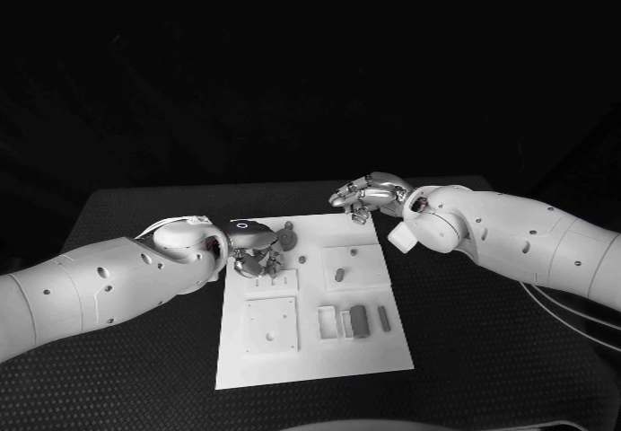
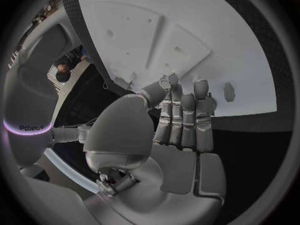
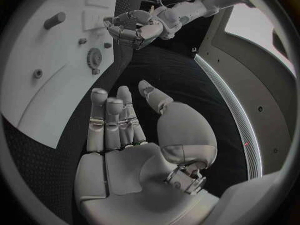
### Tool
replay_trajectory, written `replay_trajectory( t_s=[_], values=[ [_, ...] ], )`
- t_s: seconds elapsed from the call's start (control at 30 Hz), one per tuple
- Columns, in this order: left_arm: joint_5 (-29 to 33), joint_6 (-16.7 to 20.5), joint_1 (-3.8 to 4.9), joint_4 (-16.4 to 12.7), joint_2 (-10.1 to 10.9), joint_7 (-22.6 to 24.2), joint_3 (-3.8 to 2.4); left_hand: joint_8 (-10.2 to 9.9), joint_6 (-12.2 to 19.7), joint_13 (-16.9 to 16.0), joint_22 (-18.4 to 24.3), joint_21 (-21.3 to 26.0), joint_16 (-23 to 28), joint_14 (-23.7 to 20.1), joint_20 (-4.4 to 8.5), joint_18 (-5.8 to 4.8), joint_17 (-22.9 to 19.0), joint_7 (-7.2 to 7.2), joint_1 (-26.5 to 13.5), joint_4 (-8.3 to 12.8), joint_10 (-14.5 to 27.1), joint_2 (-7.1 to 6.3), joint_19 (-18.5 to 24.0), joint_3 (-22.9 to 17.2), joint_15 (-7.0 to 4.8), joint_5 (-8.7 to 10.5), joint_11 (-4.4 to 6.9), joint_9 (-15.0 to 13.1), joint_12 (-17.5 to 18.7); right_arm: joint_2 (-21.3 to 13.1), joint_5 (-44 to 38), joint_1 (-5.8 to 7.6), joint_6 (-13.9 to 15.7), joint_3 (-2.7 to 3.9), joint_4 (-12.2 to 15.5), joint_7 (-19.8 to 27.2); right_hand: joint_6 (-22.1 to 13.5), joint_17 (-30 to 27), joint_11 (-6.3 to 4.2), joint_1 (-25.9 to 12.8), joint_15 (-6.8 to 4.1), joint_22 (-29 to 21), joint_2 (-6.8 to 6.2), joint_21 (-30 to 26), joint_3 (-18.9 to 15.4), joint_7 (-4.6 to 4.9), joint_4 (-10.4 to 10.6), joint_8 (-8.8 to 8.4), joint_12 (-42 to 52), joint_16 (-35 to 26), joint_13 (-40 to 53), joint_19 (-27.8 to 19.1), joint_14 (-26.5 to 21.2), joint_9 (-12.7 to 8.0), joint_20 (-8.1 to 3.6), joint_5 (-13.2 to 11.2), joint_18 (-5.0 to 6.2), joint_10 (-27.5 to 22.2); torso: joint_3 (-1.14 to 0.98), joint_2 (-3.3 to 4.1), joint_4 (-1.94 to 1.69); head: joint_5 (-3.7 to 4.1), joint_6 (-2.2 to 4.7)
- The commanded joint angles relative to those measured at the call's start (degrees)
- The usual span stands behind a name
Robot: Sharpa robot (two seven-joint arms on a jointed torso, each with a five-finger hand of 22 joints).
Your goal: Assemble the parts on the task board
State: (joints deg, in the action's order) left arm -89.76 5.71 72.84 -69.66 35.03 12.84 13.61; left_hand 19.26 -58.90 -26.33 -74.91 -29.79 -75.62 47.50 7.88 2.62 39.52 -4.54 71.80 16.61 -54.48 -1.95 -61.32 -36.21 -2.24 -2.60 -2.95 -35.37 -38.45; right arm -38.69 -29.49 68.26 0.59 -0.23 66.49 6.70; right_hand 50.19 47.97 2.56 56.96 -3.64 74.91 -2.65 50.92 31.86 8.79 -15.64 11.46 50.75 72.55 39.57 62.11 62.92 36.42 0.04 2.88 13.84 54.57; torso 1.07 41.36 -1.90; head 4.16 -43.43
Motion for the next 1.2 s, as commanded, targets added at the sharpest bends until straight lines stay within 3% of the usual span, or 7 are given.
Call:
replay_trajectory(
  t_s=[0.03, 1.2],
  values=[
    [1.25, -2.68, 0.07, -0.06, -0.03, 0.57, -0.02, -0.19, 0.42, 0.19, -1.36, -0.36, 0.02, -0.67, -0.04, 0.81, 0.13, 0.01, 0.04, 0.06, -0.29, 0.65, 0.5, -0.12, 0.05, -0.18, 0.0, -0.08, 0.65, 0.1, -0.09, -0.04, -0.93, 0.02, 0.01, 0.43, 0.14, -0.06, 0.29, -0.58, 0.3, 0.76, -0.11, -0.38, 0.03, 0.41, 0.22, -0.35, 0.2, -0.21, -0.07, 0.46, -0.24, -0.07, -0.12, 0.22, 1.16, 0.02, -0.04, -0.02, -0.01, -0.01, -0.08],
    [-0.84, 0.18, -1.64, 2.54, -1.62, 1.46, -0.02, -0.38, 0.28, -1.02, -1.31, -0.7, -0.27, -1.05, -0.28, 1.01, 0.48, -0.12, 0.88, 0.05, 0.36, 0.82, 0.74, 0.37, 0.33, -0.18, -0.67, -0.09, -0.2, 0.13, -0.09, -0.03, -0.97, 0.02, 0.09, 0.45, 0.12, -0.07, 0.29, -0.61, 0.29, 0.78, -0.16, -0.41, 0.08, 0.41, 0.26, -0.35, 0.28, -0.21, -0.15, 0.47, -0.24, -0.09, -0.14, 0.22, 1.16, 0.0, -0.03, 0.02, 0.05, 0.34, -0.48]
  ],
)
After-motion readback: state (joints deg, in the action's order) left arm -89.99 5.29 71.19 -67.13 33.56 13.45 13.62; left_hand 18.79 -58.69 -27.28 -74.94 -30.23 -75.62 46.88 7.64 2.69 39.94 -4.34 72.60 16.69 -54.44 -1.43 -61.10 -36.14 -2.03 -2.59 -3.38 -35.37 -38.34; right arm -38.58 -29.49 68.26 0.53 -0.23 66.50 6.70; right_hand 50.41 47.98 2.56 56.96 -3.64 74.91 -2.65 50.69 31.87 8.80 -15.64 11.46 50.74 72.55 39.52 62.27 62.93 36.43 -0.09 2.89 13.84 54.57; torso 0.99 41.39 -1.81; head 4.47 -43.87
